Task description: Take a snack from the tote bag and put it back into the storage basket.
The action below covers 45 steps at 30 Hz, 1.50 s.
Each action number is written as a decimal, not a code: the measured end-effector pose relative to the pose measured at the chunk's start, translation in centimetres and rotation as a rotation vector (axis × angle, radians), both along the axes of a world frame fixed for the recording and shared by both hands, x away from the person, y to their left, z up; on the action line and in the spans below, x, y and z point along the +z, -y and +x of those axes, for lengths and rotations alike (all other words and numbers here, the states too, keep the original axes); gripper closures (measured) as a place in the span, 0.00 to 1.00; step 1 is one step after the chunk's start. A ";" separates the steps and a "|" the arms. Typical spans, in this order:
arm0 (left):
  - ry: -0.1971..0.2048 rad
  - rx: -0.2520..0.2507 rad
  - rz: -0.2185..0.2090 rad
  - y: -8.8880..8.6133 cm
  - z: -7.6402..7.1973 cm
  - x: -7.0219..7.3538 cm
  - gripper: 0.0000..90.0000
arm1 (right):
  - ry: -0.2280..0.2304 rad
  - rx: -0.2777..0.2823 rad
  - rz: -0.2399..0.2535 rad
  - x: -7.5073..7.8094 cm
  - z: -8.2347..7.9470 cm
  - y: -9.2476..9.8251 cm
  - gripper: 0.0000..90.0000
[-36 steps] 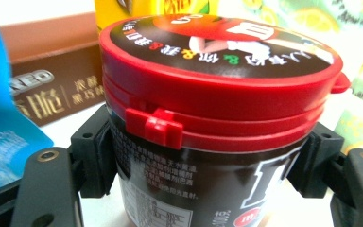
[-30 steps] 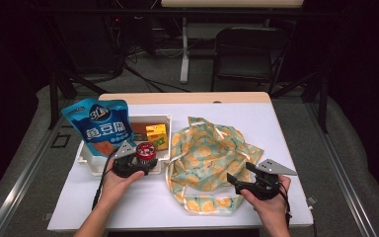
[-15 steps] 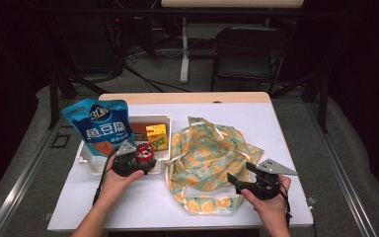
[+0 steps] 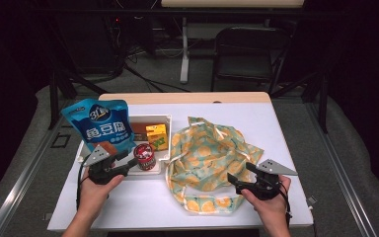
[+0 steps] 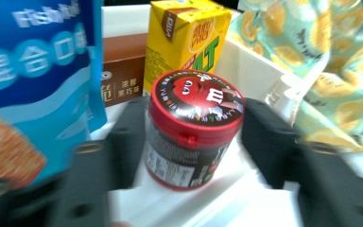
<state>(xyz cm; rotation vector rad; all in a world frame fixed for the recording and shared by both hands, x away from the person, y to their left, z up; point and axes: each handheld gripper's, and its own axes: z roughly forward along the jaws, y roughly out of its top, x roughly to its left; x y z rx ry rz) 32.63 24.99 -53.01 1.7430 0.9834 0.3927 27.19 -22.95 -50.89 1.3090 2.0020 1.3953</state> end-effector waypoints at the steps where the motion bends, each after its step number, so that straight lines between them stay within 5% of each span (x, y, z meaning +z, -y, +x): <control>1: -0.011 0.000 -0.013 -0.2 -0.1 -0.1 0.66 | -0.001 0.001 0.000 0.0 0.0 0.0 0.19; 8: -0.058 0.007 -0.006 0.8 -0.8 -0.4 1.00 | -0.007 0.008 -0.013 -0.1 0.0 -0.3 0.19; 14: -0.062 0.019 0.076 2.7 -0.8 -0.3 1.00 | -0.013 0.003 -0.015 -0.3 0.1 -0.2 0.20; 28: -0.113 0.137 0.050 1.7 1.0 -1.0 0.99 | -0.017 0.002 -0.008 -0.4 0.1 -0.2 0.21; 33: -0.119 0.170 0.009 1.7 1.2 -0.8 0.99 | -0.020 -0.007 -0.008 -0.4 0.1 -0.1 0.21; 39: -0.117 0.127 0.026 2.2 0.1 -0.8 1.00 | -0.017 -0.002 -0.014 -0.4 0.0 -0.1 0.21; 45: -0.129 0.154 0.024 2.4 1.0 -0.8 0.98 | -0.020 -0.008 -0.013 -0.4 0.0 -0.1 0.21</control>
